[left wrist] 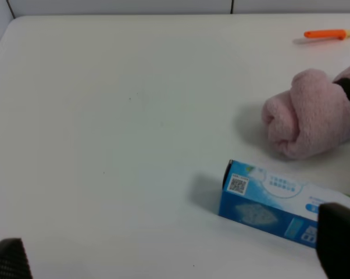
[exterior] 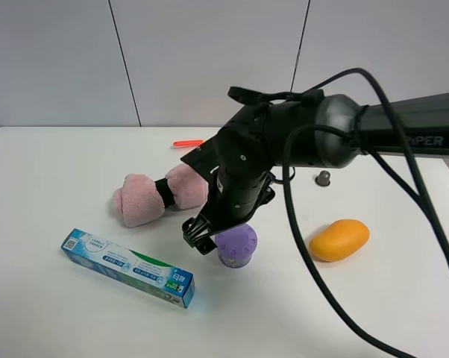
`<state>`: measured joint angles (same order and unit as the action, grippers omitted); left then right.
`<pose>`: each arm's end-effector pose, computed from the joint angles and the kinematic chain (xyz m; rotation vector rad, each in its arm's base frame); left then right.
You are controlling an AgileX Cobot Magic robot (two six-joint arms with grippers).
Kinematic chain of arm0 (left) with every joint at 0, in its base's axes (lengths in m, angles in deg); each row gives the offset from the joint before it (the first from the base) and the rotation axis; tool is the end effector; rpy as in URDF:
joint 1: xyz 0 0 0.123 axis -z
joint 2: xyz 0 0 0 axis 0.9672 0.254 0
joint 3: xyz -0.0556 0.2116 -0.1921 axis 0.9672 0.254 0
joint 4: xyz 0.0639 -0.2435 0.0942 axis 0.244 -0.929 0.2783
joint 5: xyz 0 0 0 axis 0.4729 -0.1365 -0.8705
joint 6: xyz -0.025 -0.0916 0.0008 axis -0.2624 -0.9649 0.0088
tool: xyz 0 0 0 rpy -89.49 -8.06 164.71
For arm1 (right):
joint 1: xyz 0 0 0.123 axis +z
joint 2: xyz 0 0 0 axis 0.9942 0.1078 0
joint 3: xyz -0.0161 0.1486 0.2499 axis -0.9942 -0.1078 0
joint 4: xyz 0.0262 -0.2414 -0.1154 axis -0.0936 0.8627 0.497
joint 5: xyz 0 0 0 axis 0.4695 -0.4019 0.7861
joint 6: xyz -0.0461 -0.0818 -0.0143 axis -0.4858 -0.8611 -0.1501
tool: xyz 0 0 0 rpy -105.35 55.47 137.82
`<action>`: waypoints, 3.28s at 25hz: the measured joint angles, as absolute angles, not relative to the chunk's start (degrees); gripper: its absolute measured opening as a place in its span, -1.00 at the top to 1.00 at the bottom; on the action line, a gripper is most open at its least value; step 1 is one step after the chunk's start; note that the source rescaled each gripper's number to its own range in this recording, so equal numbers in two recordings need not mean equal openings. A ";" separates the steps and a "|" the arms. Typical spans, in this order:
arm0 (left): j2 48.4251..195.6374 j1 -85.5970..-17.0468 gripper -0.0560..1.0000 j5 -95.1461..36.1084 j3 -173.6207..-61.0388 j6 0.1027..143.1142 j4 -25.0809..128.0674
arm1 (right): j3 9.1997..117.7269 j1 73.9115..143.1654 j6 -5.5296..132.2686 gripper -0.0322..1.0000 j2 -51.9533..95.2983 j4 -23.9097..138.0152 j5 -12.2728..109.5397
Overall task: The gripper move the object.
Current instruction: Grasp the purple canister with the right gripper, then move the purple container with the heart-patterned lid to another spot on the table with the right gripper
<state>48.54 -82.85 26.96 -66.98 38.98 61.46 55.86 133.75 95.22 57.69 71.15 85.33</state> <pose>0.0062 -0.0044 0.2875 -0.1048 2.0164 0.0262 0.2573 0.2946 0.1674 -1.1084 2.6899 0.0477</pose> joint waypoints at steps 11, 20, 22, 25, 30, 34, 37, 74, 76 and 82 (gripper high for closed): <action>48.54 -82.85 -1.00 26.96 -66.98 38.98 61.46 | 55.86 131.32 97.34 -0.88 60.03 71.46 87.22; 48.54 -82.85 -1.00 26.96 -66.98 39.03 61.46 | 55.86 130.94 97.85 -0.88 61.85 70.31 85.15; 48.54 -82.85 -1.00 26.96 -66.98 39.03 61.46 | 55.86 130.94 97.85 -0.88 62.57 69.85 85.15; 48.54 -82.85 -1.00 26.96 -66.98 39.03 61.46 | 55.86 130.94 97.85 -0.88 63.28 69.53 85.15; 48.54 -82.85 -1.00 26.96 -66.98 39.03 61.46 | 55.86 130.94 97.85 -0.88 64.00 69.53 85.09; 48.54 -82.85 -1.00 26.96 -66.98 38.98 61.46 | 55.86 130.94 97.85 -0.88 65.53 69.53 85.09; 48.54 -82.85 -1.00 26.96 -66.98 38.98 61.46 | 55.86 130.94 97.85 -0.66 66.16 69.53 85.09; 48.54 -82.85 -1.00 26.96 -66.98 38.98 61.51 | 55.86 112.59 103.83 0.92 41.81 77.25 98.96; 48.54 -82.85 -1.00 26.96 -66.98 38.98 61.51 | 55.86 108.44 103.83 0.92 41.81 77.70 96.53; 48.54 -82.85 -1.00 26.96 -66.98 38.98 61.51 | 55.94 100.14 102.79 0.92 44.28 80.06 93.22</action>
